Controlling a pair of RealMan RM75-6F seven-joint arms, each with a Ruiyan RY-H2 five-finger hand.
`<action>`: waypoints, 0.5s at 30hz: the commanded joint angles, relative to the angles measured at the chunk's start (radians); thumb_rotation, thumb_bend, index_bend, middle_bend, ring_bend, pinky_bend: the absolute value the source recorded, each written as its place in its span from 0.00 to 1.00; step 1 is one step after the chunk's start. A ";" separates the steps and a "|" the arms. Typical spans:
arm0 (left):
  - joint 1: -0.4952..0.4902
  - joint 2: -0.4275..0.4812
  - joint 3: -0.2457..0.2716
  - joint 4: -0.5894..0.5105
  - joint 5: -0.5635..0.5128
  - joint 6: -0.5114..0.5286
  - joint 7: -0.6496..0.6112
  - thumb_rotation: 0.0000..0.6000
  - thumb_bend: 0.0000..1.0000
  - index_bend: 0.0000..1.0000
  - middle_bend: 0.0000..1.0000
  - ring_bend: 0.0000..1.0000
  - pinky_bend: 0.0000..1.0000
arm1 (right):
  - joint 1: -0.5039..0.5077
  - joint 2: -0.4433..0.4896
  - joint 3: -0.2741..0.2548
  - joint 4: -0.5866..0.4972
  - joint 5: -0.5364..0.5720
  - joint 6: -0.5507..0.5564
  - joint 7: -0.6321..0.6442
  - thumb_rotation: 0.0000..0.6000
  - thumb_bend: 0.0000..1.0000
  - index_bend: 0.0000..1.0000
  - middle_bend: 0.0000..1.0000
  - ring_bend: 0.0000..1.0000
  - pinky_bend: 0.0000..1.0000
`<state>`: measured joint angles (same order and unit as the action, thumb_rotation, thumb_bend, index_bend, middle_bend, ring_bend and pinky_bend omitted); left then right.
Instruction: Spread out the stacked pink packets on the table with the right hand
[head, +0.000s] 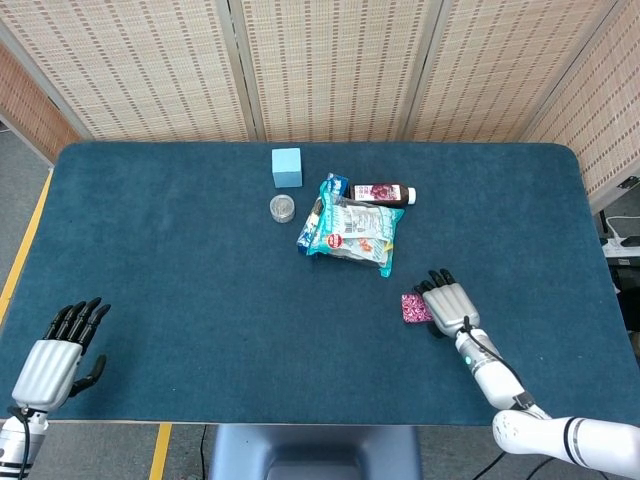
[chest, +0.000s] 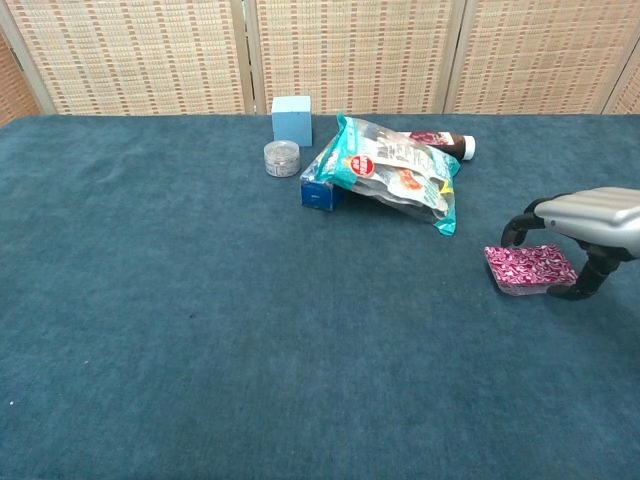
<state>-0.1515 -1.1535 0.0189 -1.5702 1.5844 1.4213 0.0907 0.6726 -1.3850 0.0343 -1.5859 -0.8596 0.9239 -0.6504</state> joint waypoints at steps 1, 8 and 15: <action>0.000 0.000 0.001 -0.001 0.001 0.000 0.002 1.00 0.45 0.00 0.00 0.00 0.09 | 0.003 -0.004 -0.004 0.000 0.007 0.004 -0.006 1.00 0.26 0.23 0.20 0.02 0.00; -0.001 -0.001 0.004 -0.004 0.005 -0.003 0.007 1.00 0.45 0.00 0.00 0.00 0.09 | 0.005 -0.023 -0.007 0.005 0.017 0.034 -0.018 1.00 0.26 0.25 0.21 0.04 0.00; 0.000 -0.003 0.007 -0.007 0.009 0.001 0.016 1.00 0.45 0.00 0.00 0.00 0.09 | 0.009 -0.039 -0.010 0.007 0.036 0.053 -0.040 1.00 0.26 0.25 0.22 0.04 0.00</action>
<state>-0.1513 -1.1562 0.0256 -1.5774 1.5935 1.4220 0.1064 0.6813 -1.4228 0.0249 -1.5785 -0.8239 0.9763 -0.6891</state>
